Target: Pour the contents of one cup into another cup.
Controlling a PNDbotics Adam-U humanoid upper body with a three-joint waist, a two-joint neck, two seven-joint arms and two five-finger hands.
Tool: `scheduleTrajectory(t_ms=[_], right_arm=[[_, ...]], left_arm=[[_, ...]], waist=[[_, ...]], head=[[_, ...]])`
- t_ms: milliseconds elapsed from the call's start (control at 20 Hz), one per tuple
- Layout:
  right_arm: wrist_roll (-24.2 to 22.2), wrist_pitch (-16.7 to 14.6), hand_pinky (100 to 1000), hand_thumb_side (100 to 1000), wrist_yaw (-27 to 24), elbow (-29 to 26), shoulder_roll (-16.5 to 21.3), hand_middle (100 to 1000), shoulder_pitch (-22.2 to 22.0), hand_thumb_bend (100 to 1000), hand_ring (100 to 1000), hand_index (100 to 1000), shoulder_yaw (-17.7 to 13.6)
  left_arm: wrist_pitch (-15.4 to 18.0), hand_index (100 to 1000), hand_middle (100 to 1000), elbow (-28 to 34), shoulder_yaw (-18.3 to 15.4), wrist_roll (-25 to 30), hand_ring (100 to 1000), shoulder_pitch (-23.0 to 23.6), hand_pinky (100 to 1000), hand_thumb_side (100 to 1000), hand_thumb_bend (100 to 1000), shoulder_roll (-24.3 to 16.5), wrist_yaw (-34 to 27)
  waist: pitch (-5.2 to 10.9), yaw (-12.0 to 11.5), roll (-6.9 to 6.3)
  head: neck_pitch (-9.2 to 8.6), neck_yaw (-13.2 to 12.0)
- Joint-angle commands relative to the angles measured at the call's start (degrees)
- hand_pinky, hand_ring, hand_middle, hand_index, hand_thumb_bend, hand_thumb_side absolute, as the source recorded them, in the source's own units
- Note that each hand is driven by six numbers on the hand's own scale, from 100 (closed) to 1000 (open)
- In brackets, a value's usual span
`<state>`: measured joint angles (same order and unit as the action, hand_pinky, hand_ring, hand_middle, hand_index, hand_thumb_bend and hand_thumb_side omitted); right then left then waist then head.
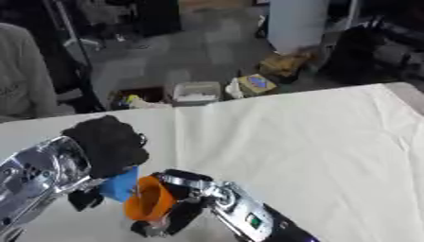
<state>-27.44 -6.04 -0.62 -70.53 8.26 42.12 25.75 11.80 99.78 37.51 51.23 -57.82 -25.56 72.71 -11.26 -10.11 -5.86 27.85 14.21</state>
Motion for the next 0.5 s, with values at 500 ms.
scheduleTrajectory(t_ms=[500], right_arm=[[0.1,0.0,207,100,-0.4,-0.2,0.1,193,1.0,100,221,454,-0.7]], left_arm=[[3.8,687,242,1.3,0.2,0.7,100,-0.2,100,100,336,-0.6,2.0]], waist=[[0.99,-0.1,-0.08]], head=[[-0.79,0.1]])
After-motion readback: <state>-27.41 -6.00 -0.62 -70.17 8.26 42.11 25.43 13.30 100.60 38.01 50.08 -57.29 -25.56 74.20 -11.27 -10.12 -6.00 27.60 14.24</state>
